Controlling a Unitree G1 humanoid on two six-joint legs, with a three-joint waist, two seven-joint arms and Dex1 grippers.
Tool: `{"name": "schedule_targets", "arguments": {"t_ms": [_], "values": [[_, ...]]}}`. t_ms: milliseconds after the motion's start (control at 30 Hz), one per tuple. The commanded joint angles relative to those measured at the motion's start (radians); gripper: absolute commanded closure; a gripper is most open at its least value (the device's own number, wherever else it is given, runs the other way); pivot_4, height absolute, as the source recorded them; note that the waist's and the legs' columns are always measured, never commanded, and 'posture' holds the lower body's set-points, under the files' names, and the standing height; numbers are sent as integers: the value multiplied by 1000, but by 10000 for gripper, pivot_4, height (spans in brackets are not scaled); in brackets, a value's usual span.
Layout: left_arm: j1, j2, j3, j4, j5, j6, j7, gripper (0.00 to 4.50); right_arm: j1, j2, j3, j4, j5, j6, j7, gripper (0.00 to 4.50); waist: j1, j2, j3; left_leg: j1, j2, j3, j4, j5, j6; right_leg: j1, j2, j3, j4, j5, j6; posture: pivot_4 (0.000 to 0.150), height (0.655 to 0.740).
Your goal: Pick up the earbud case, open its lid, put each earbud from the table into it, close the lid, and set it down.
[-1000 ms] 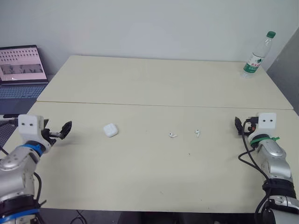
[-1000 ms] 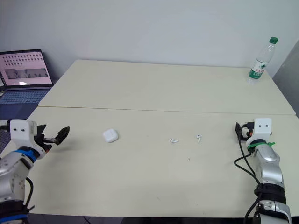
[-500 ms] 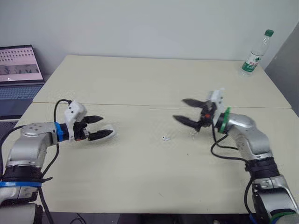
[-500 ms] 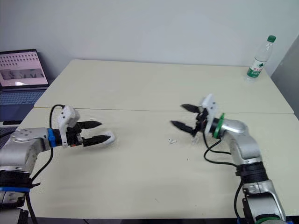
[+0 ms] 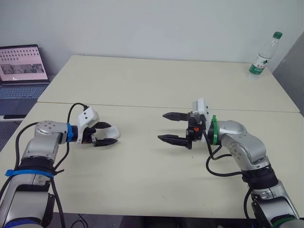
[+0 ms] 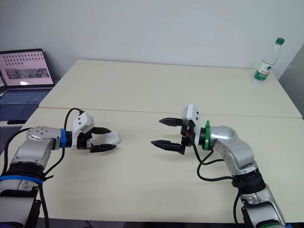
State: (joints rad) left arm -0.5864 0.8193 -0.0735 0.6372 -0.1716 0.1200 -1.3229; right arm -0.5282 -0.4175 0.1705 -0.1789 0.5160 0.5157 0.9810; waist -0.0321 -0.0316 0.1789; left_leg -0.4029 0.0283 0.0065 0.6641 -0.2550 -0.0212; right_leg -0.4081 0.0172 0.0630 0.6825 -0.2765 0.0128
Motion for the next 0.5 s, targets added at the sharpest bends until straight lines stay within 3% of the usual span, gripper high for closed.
{"name": "schedule_targets", "arguments": {"t_ms": [33, 233, 367, 500], "values": [[-17, -2, 8, 64, 23, -39, -3, 1951, -15, -7, -33, -53, 22, 4, -7, 0, 0, 0, 0, 0, 0, 0, 0, 0, 0, 0, 0, 0, 0, 0, 0, 1500, 7400], [-11, -6, 20, 78, 13, -61, -14, 17376, -20, -18, -41, -62, 28, 14, -12, 0, -1, 0, 0, 1, 0, 1, 0, 0, 0, 0, 0, 0, 0, 0, 0, 1500, 7400], [8, -15, 26, 1, -1, -46, -7, 17423, -22, -13, -41, -50, 20, 11, -20, 0, -1, 0, 0, 0, 0, 0, 0, 0, 0, 0, 0, 0, 0, 0, 0, 1500, 7400], [3, -43, 56, -254, -49, 18, 50, 17423, -27, -23, -50, -34, 8, 69, -79, 0, 3, 0, 0, -1, 0, 0, 0, 0, 0, 0, 0, 0, 0, 0, 0, 1500, 7400]]}}
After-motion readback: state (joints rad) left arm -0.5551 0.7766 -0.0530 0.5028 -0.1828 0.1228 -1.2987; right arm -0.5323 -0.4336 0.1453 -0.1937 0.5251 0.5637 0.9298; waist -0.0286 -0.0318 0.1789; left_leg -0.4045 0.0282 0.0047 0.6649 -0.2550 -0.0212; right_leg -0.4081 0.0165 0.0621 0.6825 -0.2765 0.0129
